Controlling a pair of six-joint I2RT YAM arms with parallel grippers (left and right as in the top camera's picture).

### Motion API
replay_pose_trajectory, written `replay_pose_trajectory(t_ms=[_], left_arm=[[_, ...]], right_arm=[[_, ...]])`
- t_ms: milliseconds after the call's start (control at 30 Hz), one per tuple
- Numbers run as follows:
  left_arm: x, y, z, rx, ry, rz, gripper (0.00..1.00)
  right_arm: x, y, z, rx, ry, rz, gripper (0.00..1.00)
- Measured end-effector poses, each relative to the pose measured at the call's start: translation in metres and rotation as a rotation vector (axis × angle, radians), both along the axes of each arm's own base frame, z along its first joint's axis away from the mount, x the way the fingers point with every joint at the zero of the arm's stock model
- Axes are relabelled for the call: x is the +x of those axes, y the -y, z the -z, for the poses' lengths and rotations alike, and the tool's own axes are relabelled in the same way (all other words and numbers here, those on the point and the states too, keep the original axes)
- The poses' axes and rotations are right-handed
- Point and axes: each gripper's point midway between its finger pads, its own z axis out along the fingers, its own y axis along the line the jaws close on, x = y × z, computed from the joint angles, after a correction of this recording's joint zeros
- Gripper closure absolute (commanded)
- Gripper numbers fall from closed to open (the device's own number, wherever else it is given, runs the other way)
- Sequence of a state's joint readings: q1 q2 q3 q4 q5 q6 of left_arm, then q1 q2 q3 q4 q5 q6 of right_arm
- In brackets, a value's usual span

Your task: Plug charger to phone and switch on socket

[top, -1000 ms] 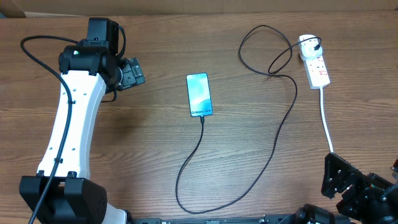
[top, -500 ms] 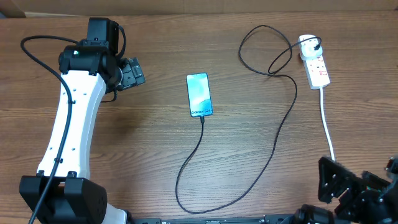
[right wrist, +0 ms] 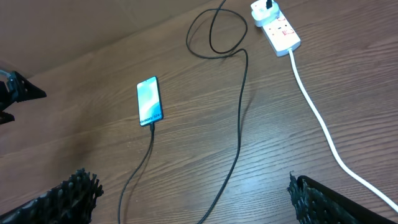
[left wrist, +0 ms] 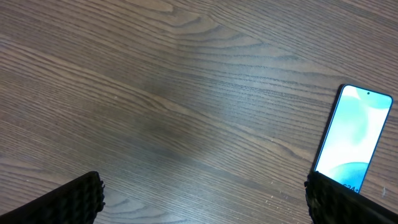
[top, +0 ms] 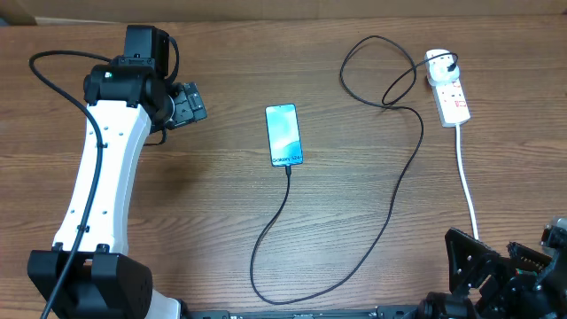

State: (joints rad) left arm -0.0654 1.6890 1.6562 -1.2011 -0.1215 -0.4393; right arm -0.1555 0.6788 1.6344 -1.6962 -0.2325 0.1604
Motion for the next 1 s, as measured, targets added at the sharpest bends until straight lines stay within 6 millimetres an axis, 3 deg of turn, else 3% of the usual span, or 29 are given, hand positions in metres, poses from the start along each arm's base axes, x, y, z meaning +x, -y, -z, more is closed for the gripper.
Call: replay_pose_trajectory(t_ms=[333,833,1000], left_arm=[[0.000,0.000,0.000,0.000,0.000,0.000,0.00],[0.000,0.000,0.000,0.000,0.000,0.000,0.00],[0.000,0.000,0.000,0.000,0.000,0.000,0.00]], right_arm=[[-0.001,-0.002,0.000,-0.001,0.003,-0.017,0.00],[-0.019,-0.019,0.000,-0.006,0.038,-0.208,0.00],[-0.002,-0.019,0.012,-0.018,0.038,-0.222,0.00]])
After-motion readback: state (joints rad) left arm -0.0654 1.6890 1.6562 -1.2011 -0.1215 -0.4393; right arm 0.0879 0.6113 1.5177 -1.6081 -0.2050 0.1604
